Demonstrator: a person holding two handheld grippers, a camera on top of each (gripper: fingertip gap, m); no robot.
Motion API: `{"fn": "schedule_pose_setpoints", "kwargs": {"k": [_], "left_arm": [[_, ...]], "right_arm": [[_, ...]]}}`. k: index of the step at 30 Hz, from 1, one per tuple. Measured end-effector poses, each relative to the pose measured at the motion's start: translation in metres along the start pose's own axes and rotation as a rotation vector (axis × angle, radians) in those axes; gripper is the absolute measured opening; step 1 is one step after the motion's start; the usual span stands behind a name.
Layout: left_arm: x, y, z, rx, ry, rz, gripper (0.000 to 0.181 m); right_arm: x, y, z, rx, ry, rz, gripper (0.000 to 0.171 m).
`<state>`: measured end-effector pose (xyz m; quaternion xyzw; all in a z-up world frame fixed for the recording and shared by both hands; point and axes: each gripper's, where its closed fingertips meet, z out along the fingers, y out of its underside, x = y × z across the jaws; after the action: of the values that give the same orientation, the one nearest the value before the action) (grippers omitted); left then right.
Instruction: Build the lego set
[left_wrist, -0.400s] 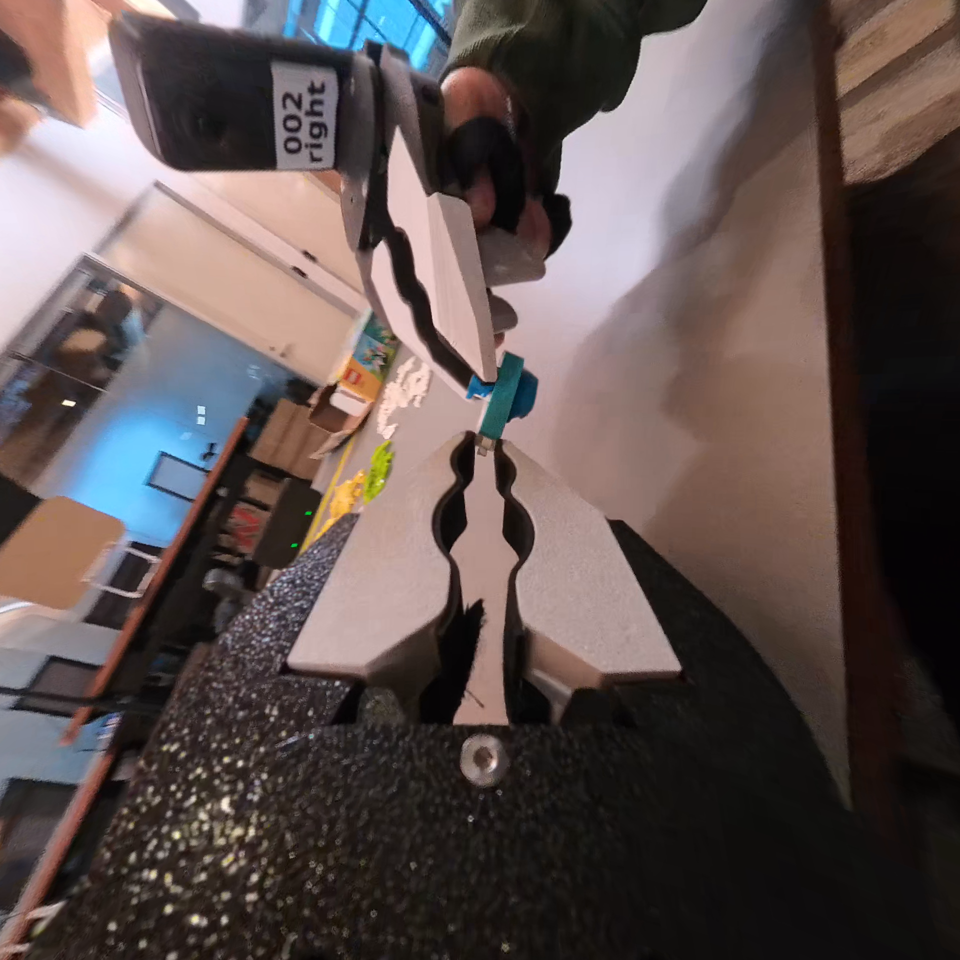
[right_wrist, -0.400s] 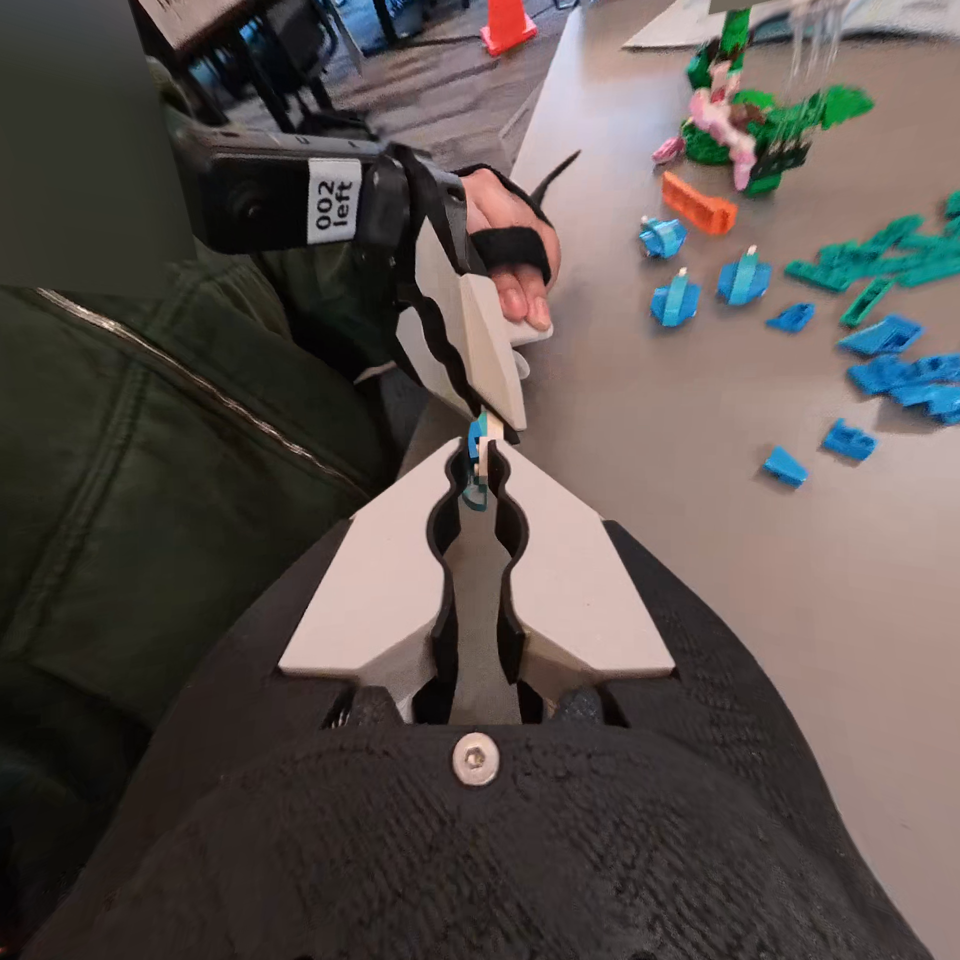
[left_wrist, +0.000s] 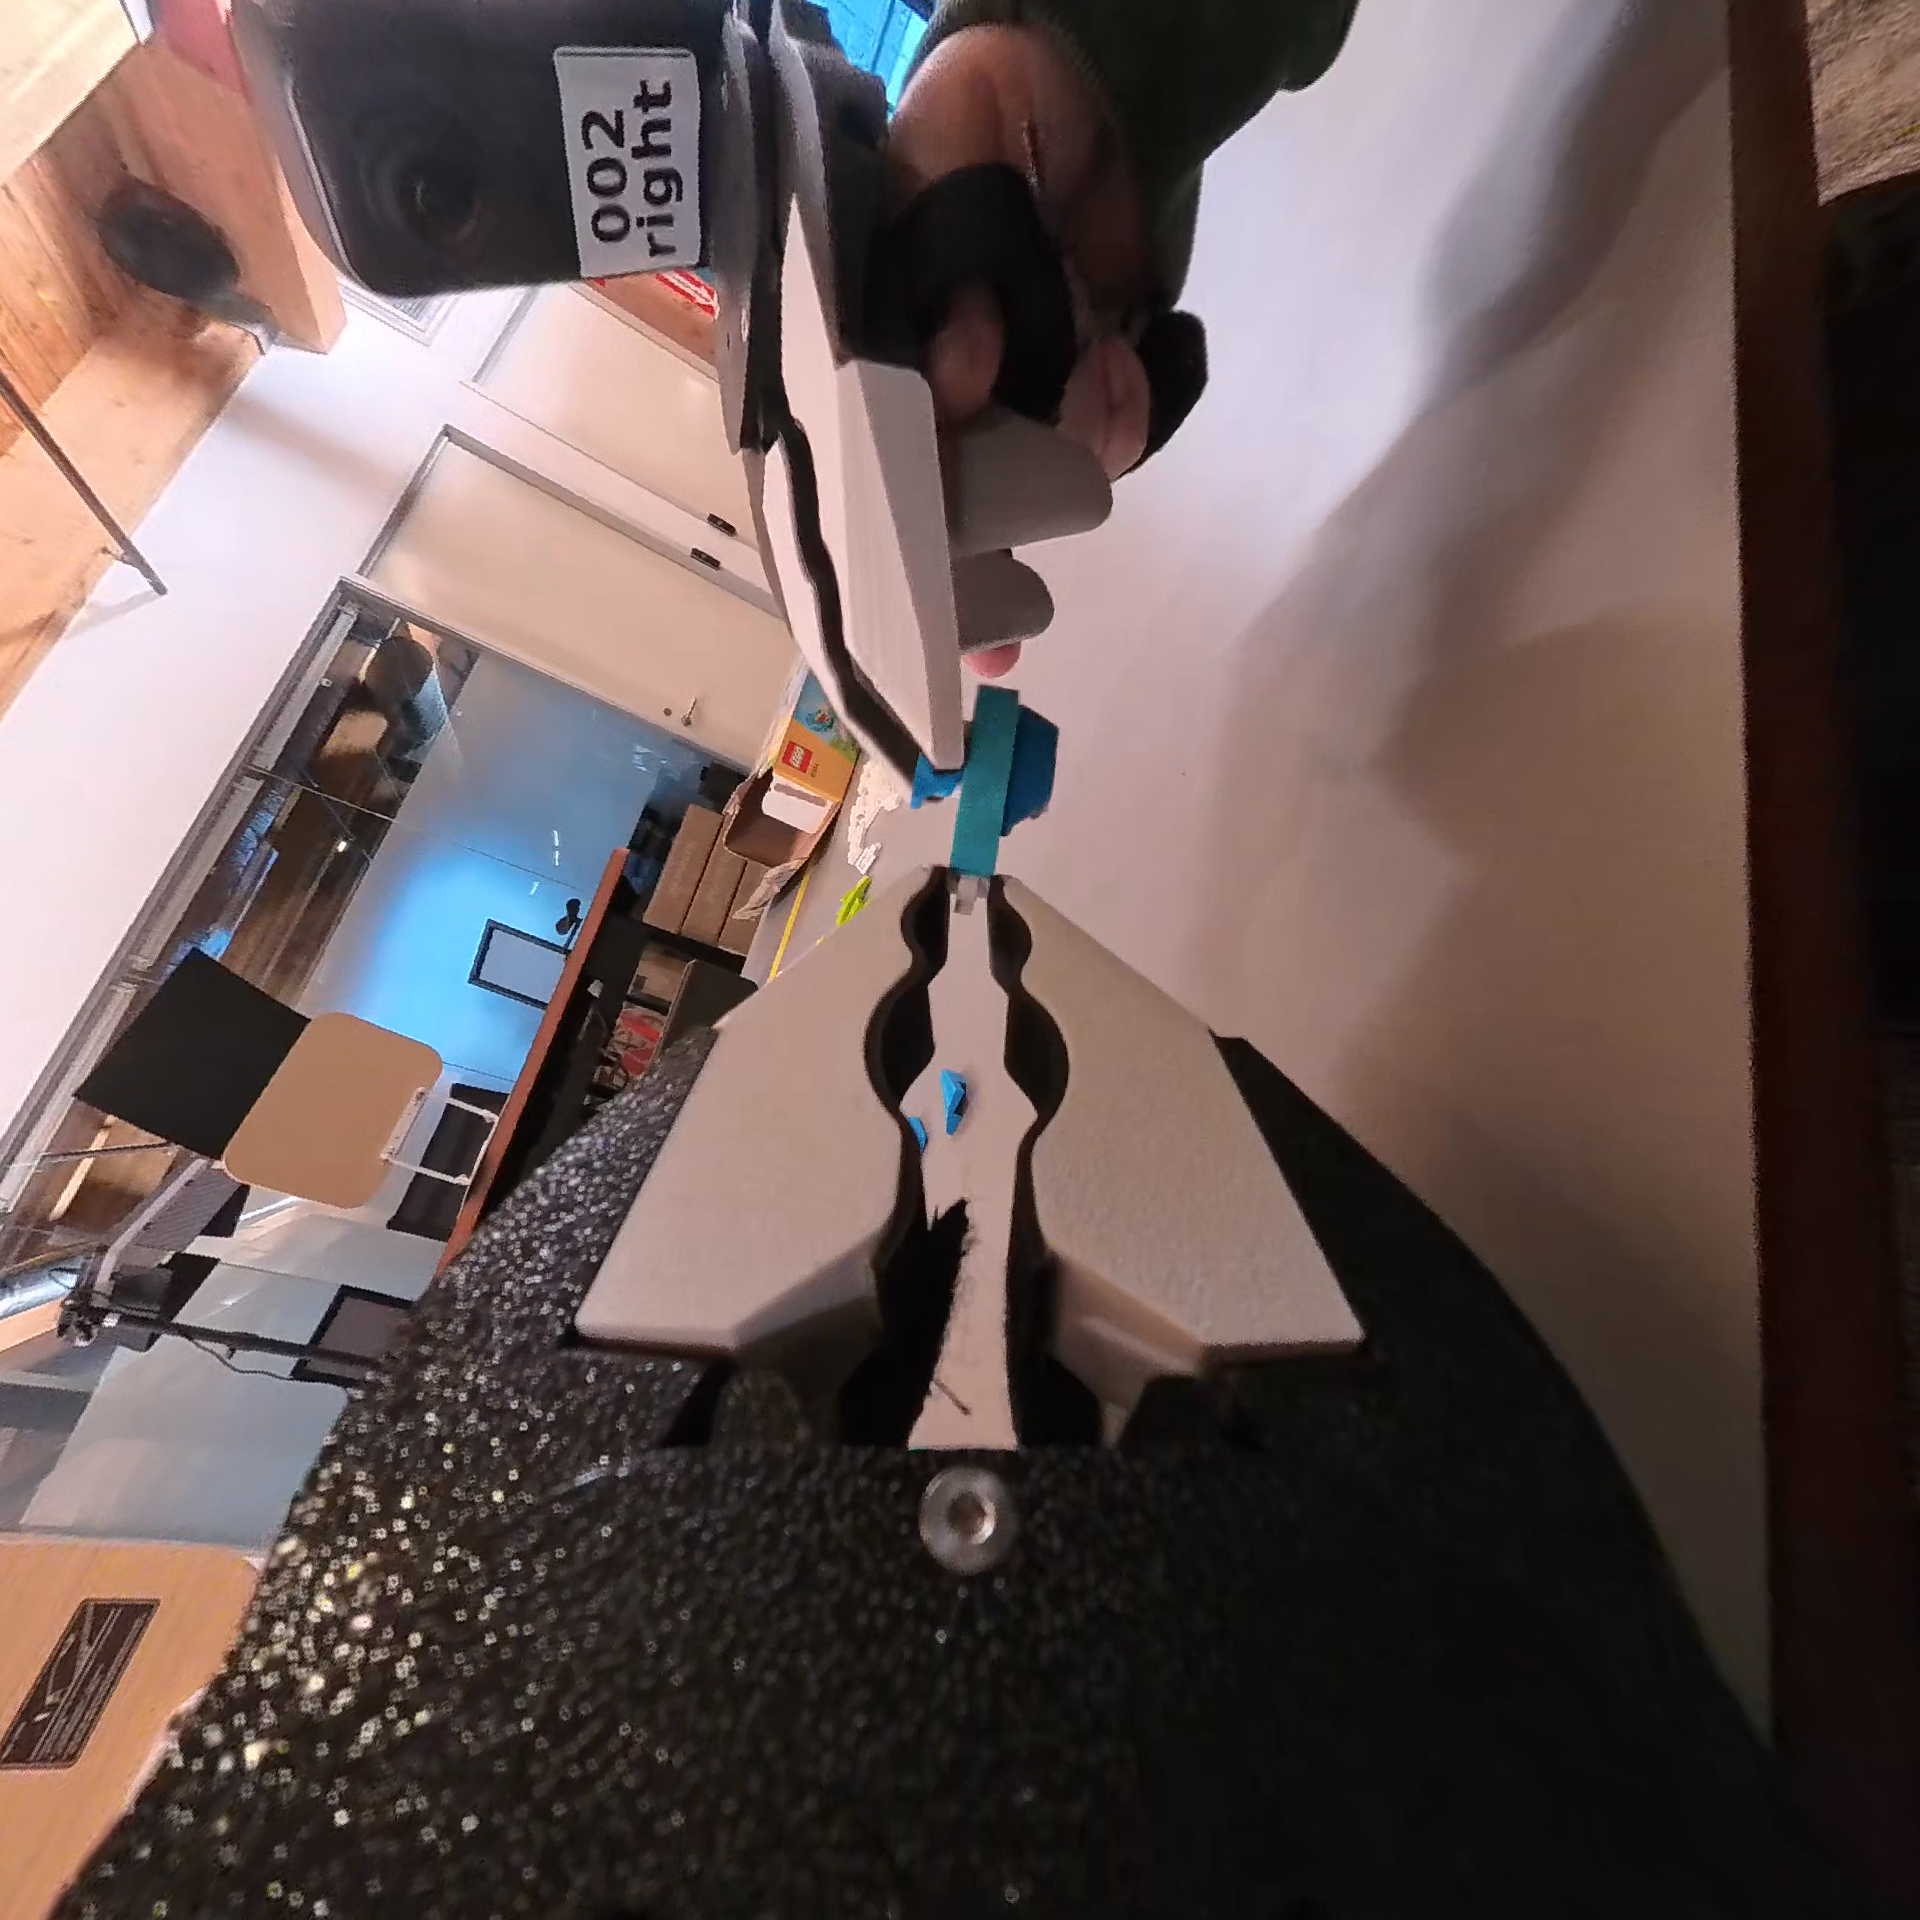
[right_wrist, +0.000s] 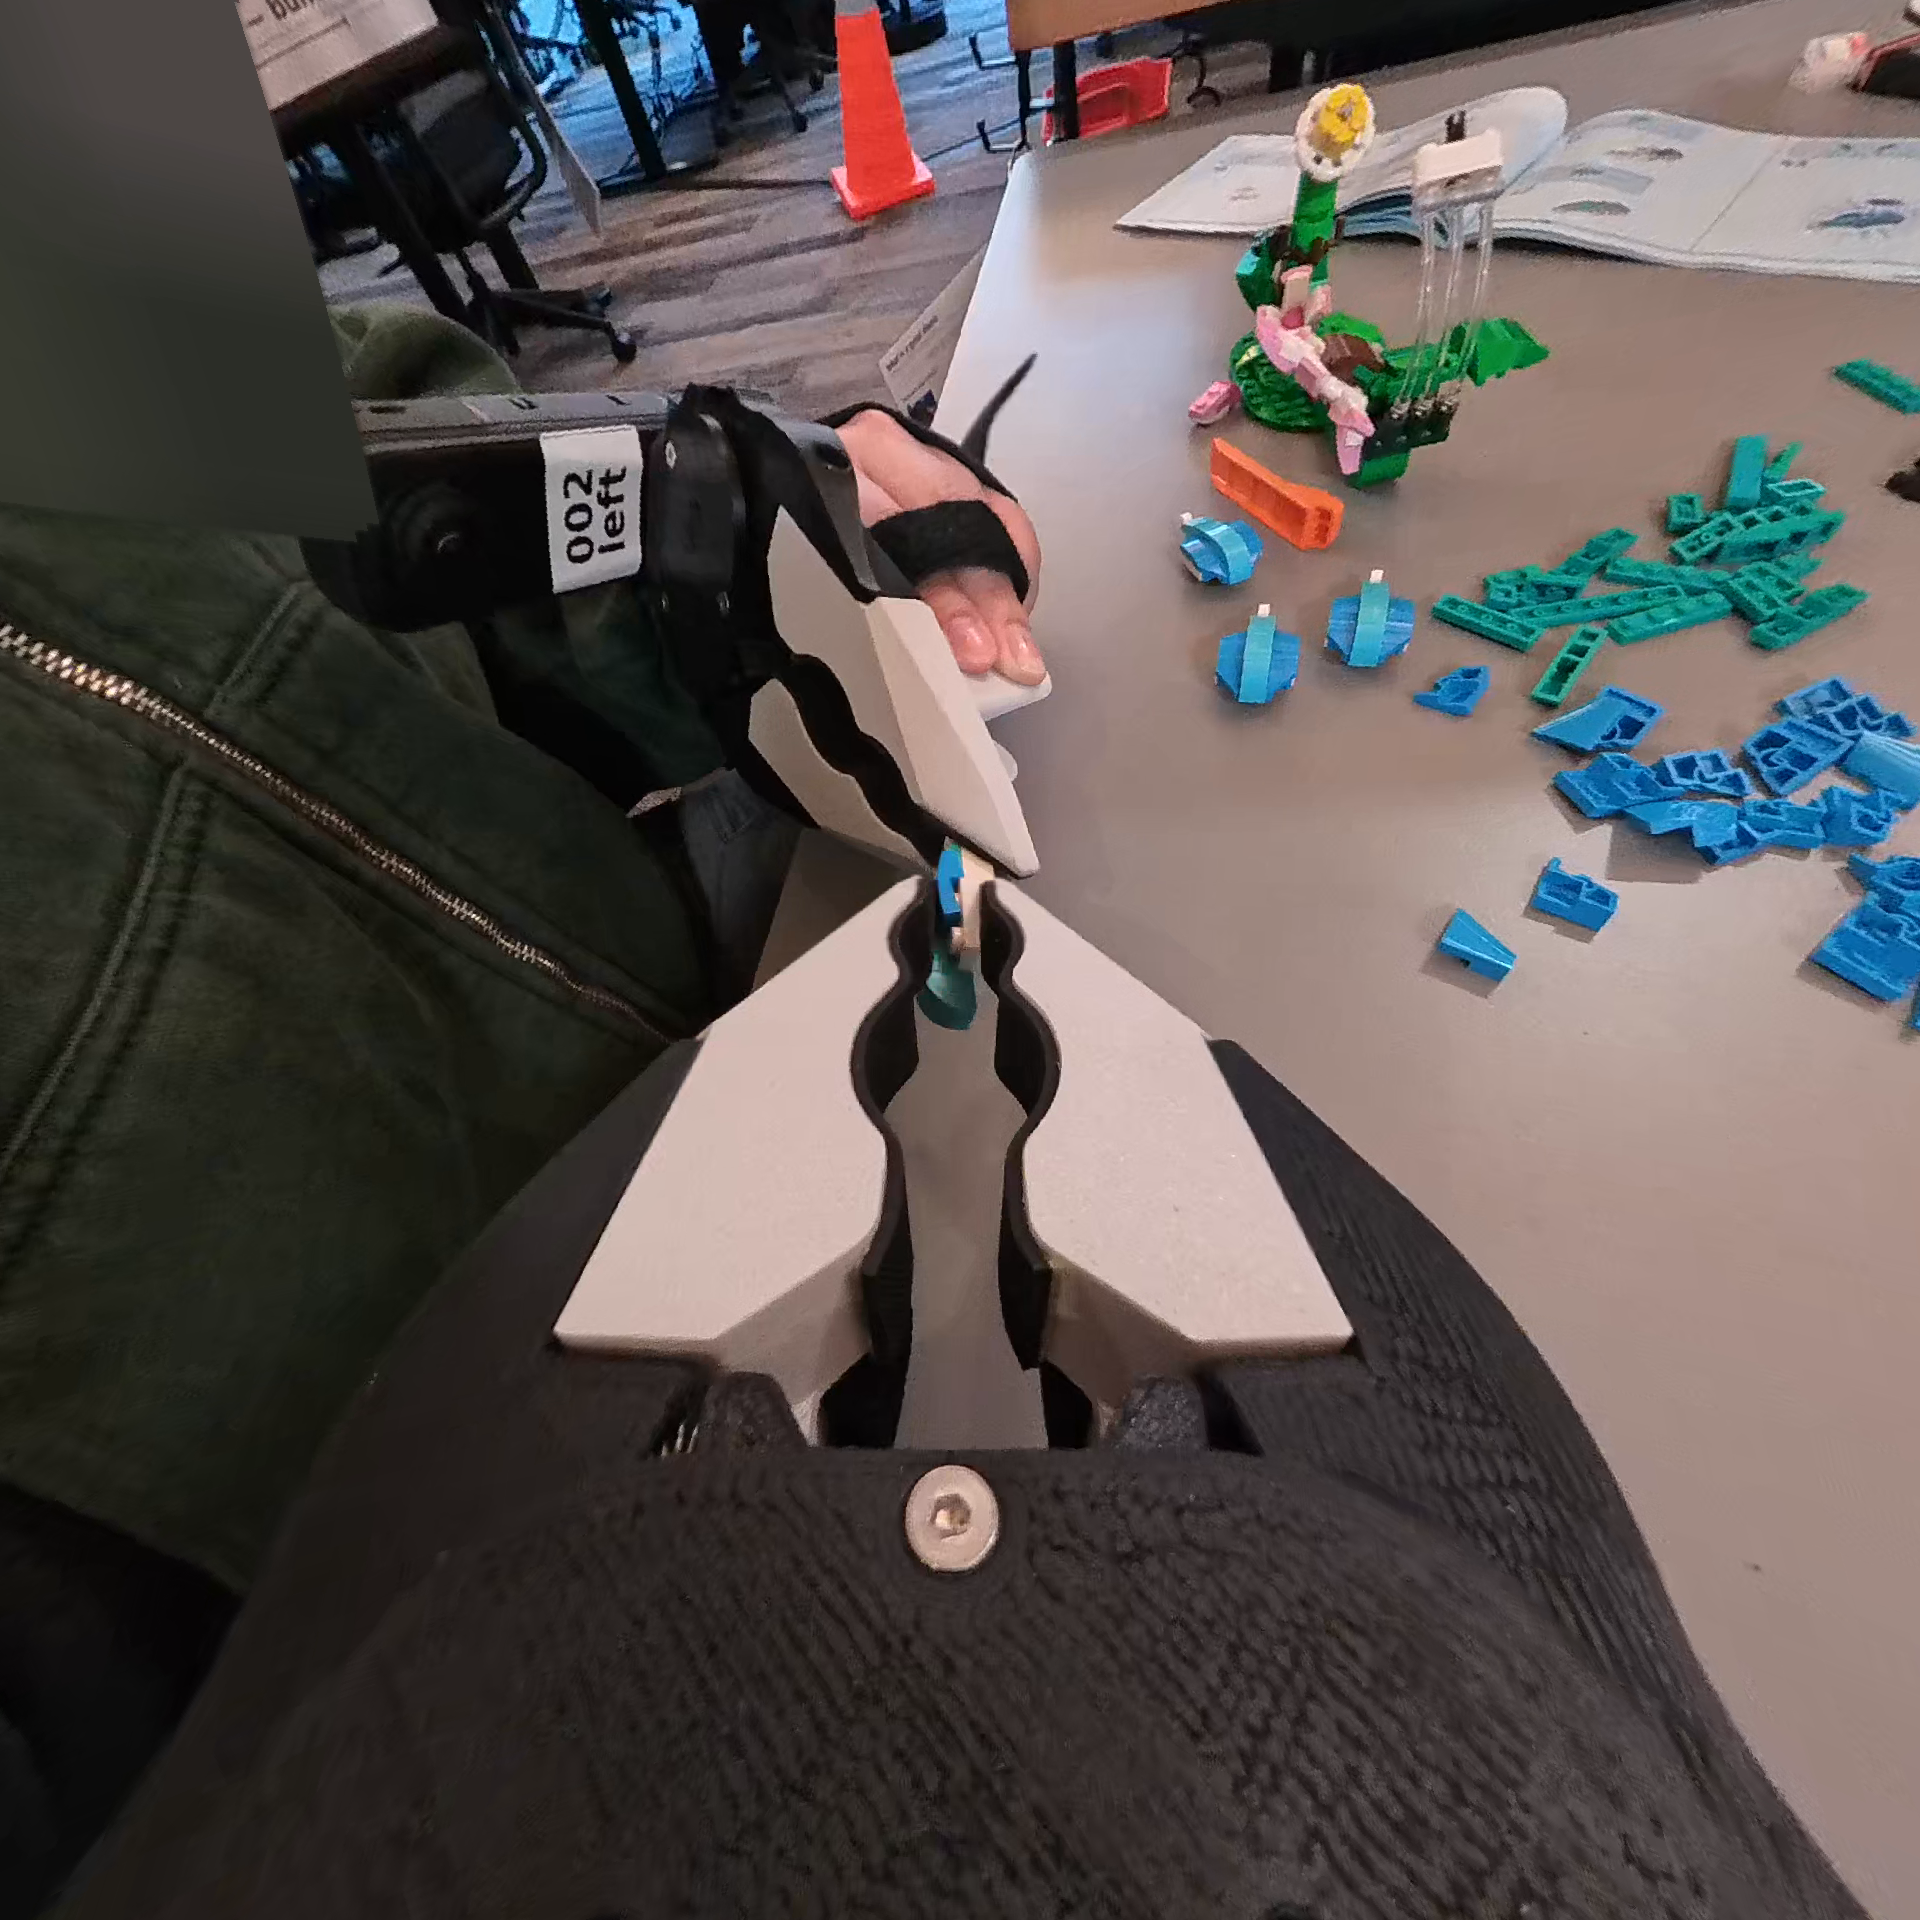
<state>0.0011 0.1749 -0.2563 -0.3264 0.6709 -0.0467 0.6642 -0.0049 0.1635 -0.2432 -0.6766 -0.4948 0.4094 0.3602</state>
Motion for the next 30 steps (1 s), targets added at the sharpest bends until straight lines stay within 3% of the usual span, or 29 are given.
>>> {"fn": "schedule_pose_setpoints", "kwargs": {"k": [1, 19, 30], "left_arm": [[0.0, 0.0, 0.0, -0.003, -0.001, 0.004, 0.005], [0.001, 0.003, 0.001, -0.041, -0.032, 0.096, 0.004], [0.003, -0.003, 0.0, -0.01, -0.034, 0.122, 0.004]], "right_arm": [[0.0, 0.0, 0.0, 0.002, 0.009, 0.002, 0.007], [0.005, 0.004, 0.001, 0.009, 0.126, 0.037, 0.008], [-0.006, 0.007, 0.001, -0.005, 0.061, -0.049, 0.004]]}}
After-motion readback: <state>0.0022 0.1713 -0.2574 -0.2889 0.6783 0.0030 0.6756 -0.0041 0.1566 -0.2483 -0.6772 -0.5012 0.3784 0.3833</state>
